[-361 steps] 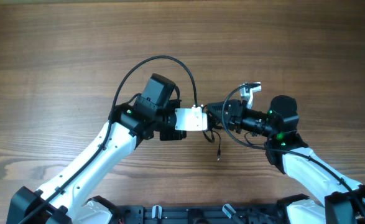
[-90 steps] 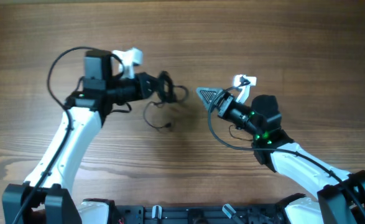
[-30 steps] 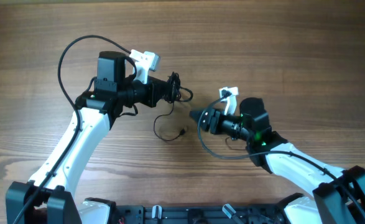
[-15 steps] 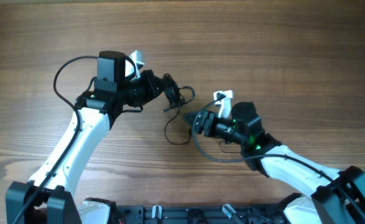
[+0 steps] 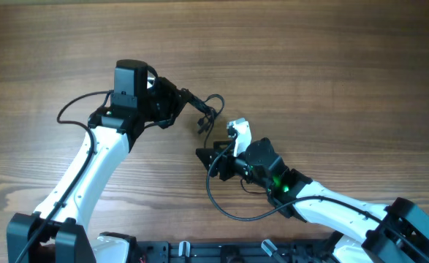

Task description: Untangle cables

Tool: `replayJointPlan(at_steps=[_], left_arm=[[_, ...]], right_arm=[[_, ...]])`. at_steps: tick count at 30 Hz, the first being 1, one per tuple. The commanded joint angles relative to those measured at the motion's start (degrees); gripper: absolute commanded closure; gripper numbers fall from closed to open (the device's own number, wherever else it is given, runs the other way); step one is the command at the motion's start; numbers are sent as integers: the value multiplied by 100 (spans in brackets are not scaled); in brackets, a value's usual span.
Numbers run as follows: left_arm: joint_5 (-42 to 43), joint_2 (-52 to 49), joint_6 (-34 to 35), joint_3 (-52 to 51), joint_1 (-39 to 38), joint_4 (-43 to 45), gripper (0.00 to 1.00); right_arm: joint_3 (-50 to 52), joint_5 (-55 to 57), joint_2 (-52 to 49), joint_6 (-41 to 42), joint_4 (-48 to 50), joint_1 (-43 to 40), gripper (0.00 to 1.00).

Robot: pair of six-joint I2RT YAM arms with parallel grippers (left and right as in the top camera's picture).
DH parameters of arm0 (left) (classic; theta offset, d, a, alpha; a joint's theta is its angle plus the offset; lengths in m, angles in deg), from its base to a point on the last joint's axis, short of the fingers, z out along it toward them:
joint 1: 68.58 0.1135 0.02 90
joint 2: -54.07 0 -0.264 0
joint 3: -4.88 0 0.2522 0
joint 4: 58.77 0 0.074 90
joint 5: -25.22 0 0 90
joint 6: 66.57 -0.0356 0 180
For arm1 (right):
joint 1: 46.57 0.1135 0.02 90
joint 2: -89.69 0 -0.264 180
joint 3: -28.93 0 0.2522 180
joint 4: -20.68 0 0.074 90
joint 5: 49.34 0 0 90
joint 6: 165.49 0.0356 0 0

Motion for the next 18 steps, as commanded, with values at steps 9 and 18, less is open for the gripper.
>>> replayJointPlan(at_steps=[9, 18], left_arm=[[-2, -22, 1853, 20, 2, 37, 96], [55, -22, 2076, 20, 2, 17, 96]], right_arm=[[-94, 190, -11, -120, -197, 24, 72], [-94, 332, 83, -20, 76, -120, 0]])
